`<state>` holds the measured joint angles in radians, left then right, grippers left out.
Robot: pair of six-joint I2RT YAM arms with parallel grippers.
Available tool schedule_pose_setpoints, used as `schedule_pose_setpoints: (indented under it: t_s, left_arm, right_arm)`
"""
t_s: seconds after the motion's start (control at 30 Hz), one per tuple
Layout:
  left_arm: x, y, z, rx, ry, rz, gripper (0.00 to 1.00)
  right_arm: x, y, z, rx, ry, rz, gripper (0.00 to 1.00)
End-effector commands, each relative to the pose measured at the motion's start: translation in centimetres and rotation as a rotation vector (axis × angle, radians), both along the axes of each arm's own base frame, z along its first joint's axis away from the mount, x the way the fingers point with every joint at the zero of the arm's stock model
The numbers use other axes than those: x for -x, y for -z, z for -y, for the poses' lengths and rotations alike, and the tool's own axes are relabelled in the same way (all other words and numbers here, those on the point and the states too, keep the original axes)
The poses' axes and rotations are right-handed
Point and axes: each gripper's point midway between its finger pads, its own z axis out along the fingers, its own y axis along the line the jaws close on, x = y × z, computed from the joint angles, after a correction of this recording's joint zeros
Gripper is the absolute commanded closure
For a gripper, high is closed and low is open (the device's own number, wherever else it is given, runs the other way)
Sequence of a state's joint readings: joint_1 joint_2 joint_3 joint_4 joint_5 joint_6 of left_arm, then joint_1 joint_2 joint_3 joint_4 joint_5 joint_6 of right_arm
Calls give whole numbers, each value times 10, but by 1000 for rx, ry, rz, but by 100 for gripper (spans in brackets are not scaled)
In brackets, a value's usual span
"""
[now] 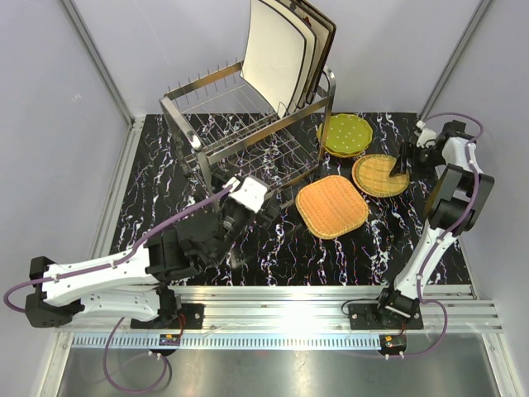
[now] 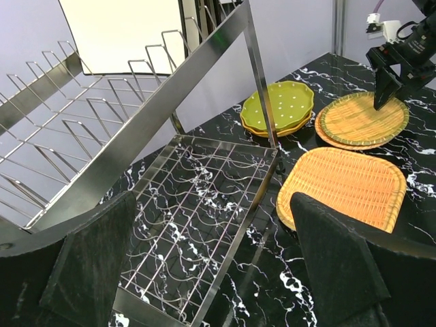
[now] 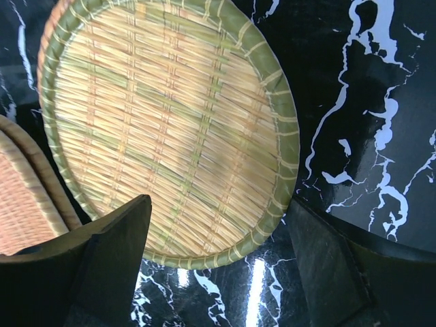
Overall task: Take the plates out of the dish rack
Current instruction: Place the plate on the table, then grab a plate with the right arm
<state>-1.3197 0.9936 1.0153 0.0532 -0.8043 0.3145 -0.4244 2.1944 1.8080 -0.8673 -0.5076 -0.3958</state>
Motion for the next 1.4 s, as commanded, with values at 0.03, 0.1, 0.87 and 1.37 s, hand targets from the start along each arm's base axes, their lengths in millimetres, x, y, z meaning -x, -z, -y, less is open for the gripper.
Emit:
schedule_pose_setpoints:
  t_s: [0.03,0.1,0.87,1.37]
  left_arm:
    - [3,-33,-5,145,9,-18,1]
    - [4,-37,-7,152,9,-28,1]
    - [-17,-86,-36,342,5,-186,1]
    - [-23,-120,-53,420,8,-197,1]
  right_arm:
    - [-6,-36,5,164,-83,72,12]
    - [-8,-44,10,219,-90,88,12]
    - [35,-281,-137,43,-388,620,11]
    - [79,-410,-247,-239,-524,864,15]
